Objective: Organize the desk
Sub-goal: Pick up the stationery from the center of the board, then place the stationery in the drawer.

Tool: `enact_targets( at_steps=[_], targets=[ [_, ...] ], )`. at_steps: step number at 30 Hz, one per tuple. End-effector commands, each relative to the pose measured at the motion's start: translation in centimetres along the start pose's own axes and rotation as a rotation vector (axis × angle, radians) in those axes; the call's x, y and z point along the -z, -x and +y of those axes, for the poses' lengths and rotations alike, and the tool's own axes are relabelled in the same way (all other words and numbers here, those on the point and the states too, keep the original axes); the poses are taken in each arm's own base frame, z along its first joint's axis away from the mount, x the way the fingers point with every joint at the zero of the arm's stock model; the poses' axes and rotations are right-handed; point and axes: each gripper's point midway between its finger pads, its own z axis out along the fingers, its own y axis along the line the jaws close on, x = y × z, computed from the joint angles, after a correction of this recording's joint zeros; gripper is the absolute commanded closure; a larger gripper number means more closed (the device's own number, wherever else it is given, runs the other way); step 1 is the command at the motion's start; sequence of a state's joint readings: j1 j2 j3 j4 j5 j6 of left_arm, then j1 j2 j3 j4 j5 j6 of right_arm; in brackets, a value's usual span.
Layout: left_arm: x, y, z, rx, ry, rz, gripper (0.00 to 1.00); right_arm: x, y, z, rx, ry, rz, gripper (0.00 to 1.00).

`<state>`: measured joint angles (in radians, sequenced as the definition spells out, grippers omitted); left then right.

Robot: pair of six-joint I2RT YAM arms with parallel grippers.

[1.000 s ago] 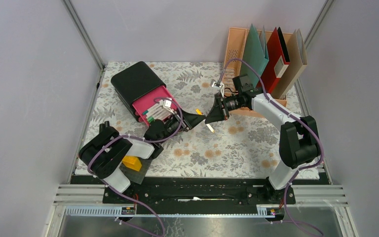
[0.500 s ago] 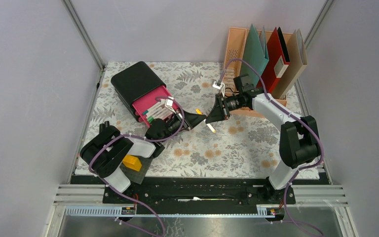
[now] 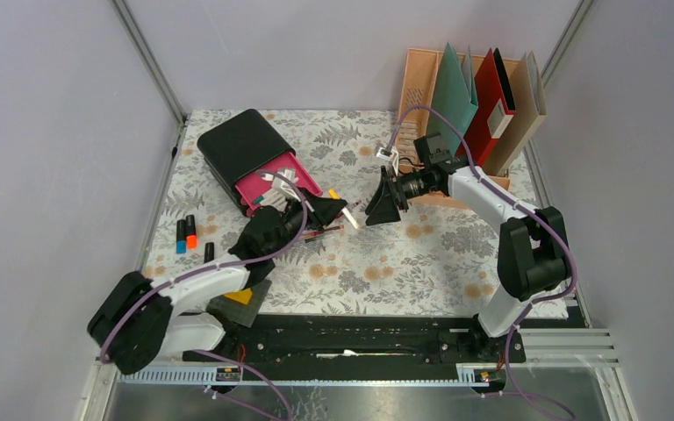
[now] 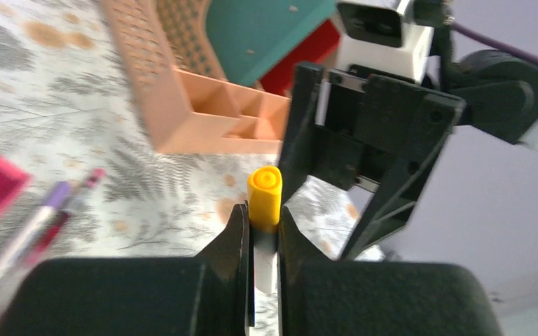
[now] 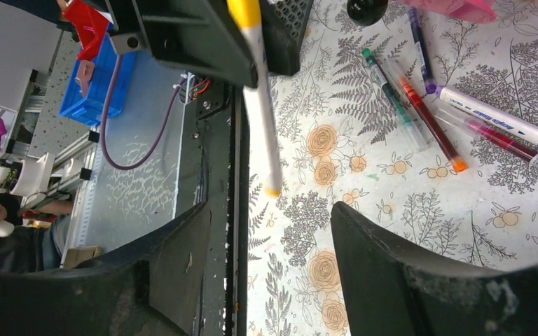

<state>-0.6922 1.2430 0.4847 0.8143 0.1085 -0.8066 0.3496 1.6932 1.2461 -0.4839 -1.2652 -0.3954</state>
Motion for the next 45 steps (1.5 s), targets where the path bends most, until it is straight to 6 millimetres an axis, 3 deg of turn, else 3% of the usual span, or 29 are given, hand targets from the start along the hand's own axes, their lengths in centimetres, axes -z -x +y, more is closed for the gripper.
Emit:
enact_targets(
  at_steps=[1,8,12,20,31,37,42,45],
  targets=[
    [1.8,2.2,4.0,-0.233,0.237,-0.013,1.0,0.6,0.9,1.1,0.079,-0.022,-0.001,0.29],
    [3.9,7.0,6.4,-0.511,0.52,0.014,1.0,0.6,0.7,0.8,0.08,-0.031,0.006,0.28],
    [4.1,10.5,6.8,-0.649,0.662,0.014,1.0,0.7,0.7,0.6,0.086,-0.043,0.01,0.27],
    [3.8,14.3,7.4,-0.864,0.823,0.043,1.0,0.7,0.5,0.4,0.088,-0.052,0.018,0.26],
    [3.3,16.1,8.9,-1.133,0.922,0.125,1.0,0.7,0.3,0.2,0.089,-0.059,0.025,0.26],
    [2.8,16.2,11.4,-1.29,1.01,0.236,1.0,0.7,0.3,0.2,0.093,-0.058,0.026,0.26],
    [2.1,16.3,13.6,-1.318,1.062,0.306,1.0,0.8,0.4,0.3,0.097,-0.062,0.026,0.26],
    [2.6,16.6,15.1,-1.318,1.12,0.333,0.95,0.8,0.4,0.3,0.103,-0.063,0.027,0.26]
  ],
)
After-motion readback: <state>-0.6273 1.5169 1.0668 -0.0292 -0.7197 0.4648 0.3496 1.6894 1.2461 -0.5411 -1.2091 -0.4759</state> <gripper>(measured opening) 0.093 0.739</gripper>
